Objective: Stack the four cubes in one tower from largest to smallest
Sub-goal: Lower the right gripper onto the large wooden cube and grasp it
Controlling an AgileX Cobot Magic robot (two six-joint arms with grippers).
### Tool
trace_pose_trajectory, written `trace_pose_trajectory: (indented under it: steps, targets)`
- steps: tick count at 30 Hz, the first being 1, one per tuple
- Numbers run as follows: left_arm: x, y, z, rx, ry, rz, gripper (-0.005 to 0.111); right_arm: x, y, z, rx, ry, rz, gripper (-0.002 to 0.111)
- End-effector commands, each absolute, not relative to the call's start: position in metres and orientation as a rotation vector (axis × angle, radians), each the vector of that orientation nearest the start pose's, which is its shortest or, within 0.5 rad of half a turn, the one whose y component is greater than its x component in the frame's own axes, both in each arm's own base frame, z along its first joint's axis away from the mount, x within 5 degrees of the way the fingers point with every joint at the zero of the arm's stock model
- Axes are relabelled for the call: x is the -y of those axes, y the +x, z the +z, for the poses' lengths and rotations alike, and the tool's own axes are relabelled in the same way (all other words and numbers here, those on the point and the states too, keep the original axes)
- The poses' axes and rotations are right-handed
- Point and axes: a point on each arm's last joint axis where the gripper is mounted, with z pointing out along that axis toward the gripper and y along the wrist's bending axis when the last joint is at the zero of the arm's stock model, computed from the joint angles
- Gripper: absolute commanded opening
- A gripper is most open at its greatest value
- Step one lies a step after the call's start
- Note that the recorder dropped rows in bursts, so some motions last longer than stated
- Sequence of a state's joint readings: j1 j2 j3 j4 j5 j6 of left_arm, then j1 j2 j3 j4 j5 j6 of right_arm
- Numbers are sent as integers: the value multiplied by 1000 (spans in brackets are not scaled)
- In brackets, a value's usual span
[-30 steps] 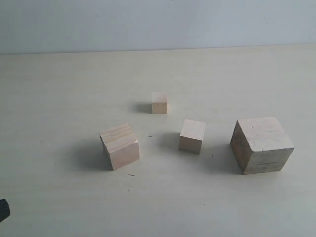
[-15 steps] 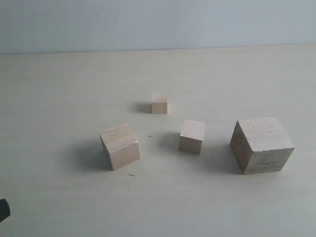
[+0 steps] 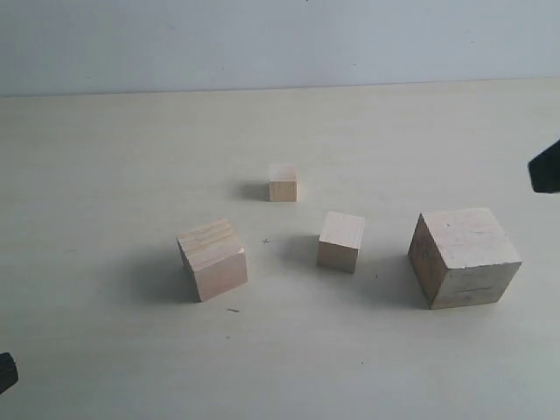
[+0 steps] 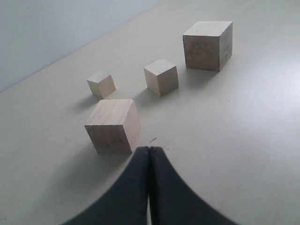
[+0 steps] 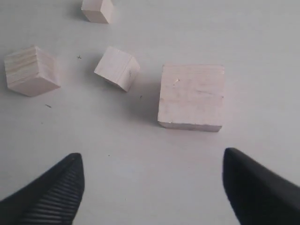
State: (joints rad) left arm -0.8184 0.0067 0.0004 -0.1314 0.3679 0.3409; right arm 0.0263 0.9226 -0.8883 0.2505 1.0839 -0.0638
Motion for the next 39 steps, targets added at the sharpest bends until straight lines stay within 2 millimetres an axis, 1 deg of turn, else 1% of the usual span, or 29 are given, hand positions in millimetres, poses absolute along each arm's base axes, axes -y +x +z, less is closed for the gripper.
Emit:
trace_pose_trajectory:
  steps: [1,4,5,7,10,11,12,15,16,20,27,34,39]
  targets:
    - [42,33,181,-1609,948,-465,0,-23,170,312,-2610,-12,306,88]
    - [42,33,181,-1609,948,-465,0,-18,180,292,-2666,14,242,88]
    - [42,33,181,-1609,948,-465,0,-17,187,283,-2663,18,218,88]
    - [42,33,181,-1609,948,-465,0,-16,199,275,-2645,24,203,88]
    - [42,33,181,-1609,948,-465,0,-16,213,261,-2671,61,201,88]
    - [42,33,181,-1609,948,-465,0,-16,220,251,-2711,76,199,90]
    - [42,33,181,-1609,948,-465,0,-17,226,243,-2740,64,185,94]
    - [42,33,181,-1609,948,-465,0,-29,239,223,-2780,-79,119,104]
    - [42,33,181,-1609,948,-465,0,-33,243,216,-2798,-119,102,105]
    - [42,33,181,-1609,948,-465,0,-37,254,191,-2862,-74,103,105]
    - [42,33,181,-1609,948,-465,0,-38,263,184,-2833,-33,108,105]
    - [42,33,181,-1609,948,-465,0,-39,277,177,-2882,-28,104,105]
    - [42,33,181,-1609,948,-465,0,-40,283,169,-2912,31,107,105]
